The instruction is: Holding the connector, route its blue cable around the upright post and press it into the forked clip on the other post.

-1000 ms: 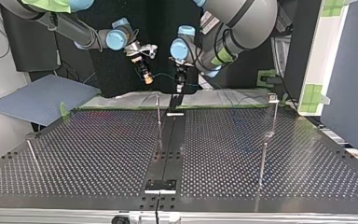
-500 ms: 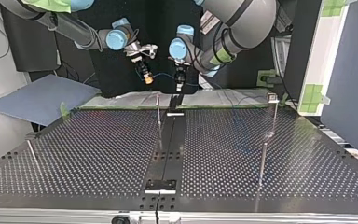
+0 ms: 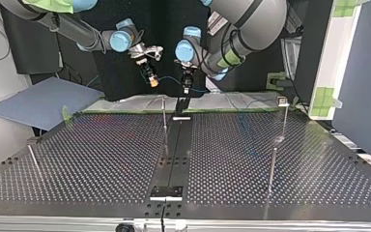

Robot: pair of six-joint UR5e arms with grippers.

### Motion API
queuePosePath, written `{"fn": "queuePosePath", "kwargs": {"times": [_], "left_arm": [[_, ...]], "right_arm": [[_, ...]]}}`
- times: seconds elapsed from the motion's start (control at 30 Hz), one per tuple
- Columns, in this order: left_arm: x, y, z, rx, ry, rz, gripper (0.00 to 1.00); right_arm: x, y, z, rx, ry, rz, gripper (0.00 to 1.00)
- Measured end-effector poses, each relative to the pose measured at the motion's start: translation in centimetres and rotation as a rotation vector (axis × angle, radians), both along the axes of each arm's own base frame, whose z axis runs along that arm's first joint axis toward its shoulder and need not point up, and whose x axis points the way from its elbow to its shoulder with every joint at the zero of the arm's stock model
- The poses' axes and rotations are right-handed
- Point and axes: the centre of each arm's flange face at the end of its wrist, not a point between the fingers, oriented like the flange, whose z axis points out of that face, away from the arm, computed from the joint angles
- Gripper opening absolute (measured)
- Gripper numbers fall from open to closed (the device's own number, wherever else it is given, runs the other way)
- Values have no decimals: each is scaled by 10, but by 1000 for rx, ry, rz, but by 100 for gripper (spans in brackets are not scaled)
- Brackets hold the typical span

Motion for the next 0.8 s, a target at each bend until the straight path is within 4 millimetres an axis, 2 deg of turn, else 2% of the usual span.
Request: {"fn": "queuePosePath", "kwargs": {"times": [0.47,0.8], "left_arm": [[0,-4,3,-16,-30,20,0],[-8,-13,4,-18,-36,-1,0]], "right_arm": [[-10,-9,0,0,-2,-28,0],[-10,-16,3,-9,-3,-33,0]]}}
